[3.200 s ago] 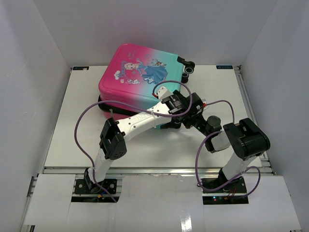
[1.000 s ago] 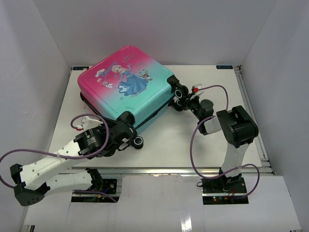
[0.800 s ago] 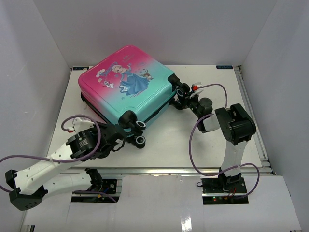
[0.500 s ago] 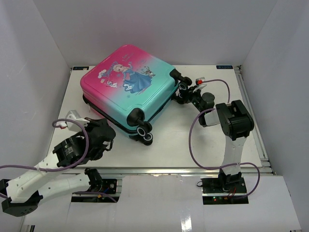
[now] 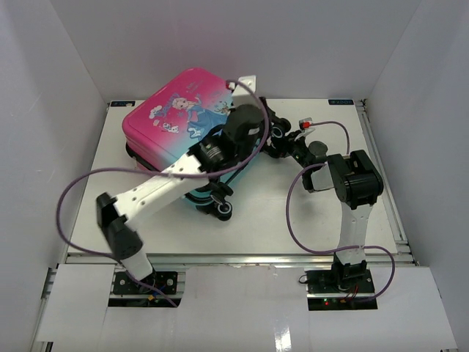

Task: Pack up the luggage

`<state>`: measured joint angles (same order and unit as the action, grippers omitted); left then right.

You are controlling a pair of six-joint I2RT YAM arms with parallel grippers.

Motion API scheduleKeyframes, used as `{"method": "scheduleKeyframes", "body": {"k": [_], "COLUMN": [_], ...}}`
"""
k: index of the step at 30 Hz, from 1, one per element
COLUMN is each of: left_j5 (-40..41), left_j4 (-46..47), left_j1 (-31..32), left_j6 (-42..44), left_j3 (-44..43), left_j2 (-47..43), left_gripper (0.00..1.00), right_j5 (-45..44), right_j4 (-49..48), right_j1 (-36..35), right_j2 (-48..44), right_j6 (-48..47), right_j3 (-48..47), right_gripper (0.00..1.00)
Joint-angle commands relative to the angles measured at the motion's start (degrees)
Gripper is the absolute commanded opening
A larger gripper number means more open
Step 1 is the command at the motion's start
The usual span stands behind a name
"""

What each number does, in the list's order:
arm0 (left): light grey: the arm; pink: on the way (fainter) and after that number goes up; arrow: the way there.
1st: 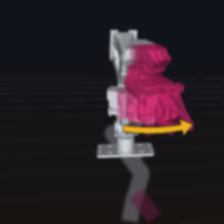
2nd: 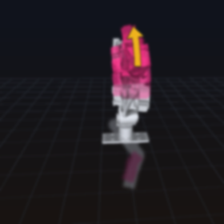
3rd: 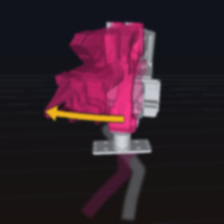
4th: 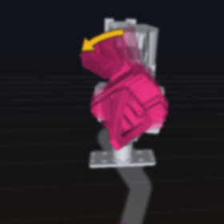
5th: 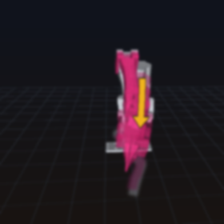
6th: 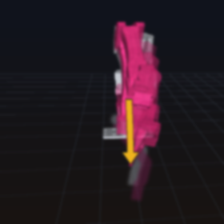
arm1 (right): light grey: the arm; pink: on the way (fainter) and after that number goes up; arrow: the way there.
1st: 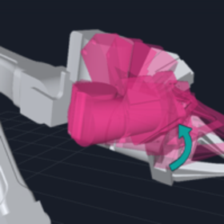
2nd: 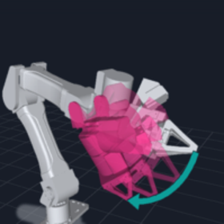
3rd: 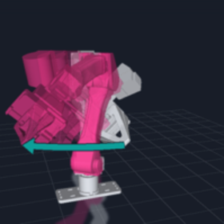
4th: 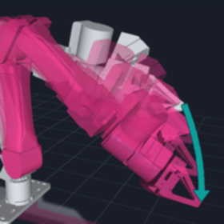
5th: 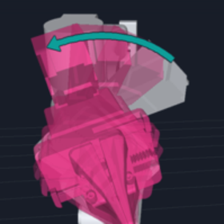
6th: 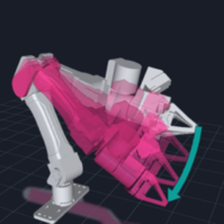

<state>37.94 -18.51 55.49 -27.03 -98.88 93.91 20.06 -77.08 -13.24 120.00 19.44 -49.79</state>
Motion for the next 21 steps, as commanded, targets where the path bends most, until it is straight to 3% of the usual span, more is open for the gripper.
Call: {"method": "scheduleKeyframes", "body": {"k": [1, 7, 21], "left_j5": [0.1, 0.9, -3.6], "left_j4": [-11.2, -10.9, -5.2], "left_j1": [-3.9, -4.0, -6.4], "left_j6": [-9.1, -10.3, -17.4], "left_j3": [-18.7, -34.3, -33.0], "left_j2": [13.1, 26.0, 35.1], "left_gripper": [0.48, 0.57, 0.68], "right_j5": [-2.4, -1.5, -0.9], "right_j4": [-25.0, -28.2, -29.5], "right_j1": [1.8, 1.9, 1.9], "right_j2": [0.9, 1.5, 1.9], "right_j6": [1.1, 3.5, 3.3], "right_j3": [2.0, 3.2, 4.6], "right_gripper": [0.08, 0.08, 0.08]}}
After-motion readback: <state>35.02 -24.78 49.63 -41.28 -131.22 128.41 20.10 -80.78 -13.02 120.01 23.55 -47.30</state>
